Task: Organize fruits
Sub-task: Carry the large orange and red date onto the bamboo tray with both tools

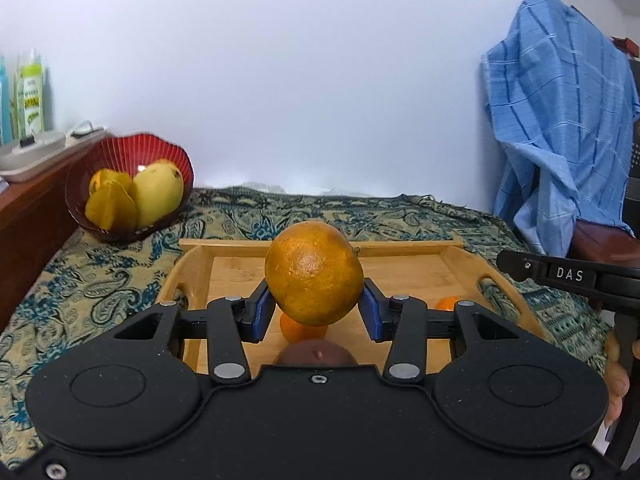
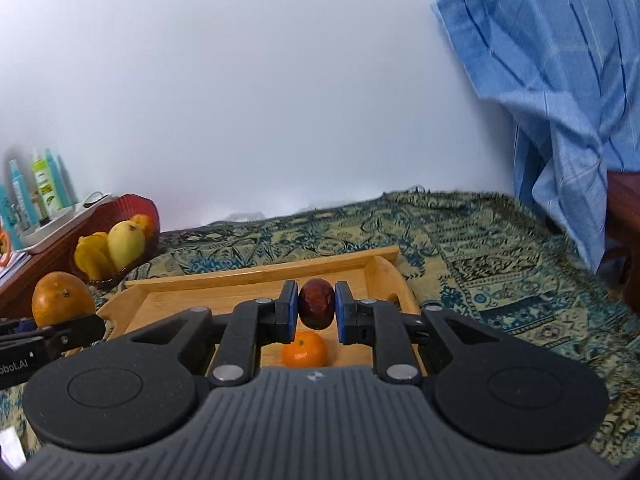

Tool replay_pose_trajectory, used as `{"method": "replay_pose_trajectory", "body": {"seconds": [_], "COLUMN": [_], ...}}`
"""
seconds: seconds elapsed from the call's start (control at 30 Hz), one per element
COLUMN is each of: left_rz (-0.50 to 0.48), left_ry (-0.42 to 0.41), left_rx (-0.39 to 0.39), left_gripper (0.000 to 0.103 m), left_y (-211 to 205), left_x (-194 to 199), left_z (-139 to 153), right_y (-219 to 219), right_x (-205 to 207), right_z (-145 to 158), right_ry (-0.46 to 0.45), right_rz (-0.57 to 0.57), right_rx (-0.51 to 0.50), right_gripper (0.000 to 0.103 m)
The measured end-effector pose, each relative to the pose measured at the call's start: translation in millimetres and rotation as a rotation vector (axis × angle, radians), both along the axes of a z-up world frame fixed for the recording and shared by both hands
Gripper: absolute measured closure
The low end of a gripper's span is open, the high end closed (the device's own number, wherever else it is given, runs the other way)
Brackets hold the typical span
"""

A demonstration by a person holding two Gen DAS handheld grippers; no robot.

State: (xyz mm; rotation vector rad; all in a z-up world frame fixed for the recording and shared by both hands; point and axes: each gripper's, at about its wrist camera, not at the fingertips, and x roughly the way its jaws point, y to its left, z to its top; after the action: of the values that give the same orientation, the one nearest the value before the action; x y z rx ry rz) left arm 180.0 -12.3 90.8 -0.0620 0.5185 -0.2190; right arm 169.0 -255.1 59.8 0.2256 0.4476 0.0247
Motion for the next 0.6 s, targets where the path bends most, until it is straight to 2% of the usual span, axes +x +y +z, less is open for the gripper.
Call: {"method": "replay_pose_trajectory", "body": {"seconds": [0.17, 0.6], "left_rz": [0.025, 0.072], "left_ry": [0.062, 0.210], "left_rx": [-0.025, -0.077], "left_gripper": [0.060, 0.060], "left_y": [-1, -5], "left_x": [34, 94], "left_z": [-10, -34], "right_y": [-11, -7], "right_x": [28, 85], "right_z": [-8, -29], "right_ry": [0.056, 0.190], "right_rz": [0.017, 0.060], "right_rx": [0.108, 0.148], "right_gripper": [0.080, 0.080]}}
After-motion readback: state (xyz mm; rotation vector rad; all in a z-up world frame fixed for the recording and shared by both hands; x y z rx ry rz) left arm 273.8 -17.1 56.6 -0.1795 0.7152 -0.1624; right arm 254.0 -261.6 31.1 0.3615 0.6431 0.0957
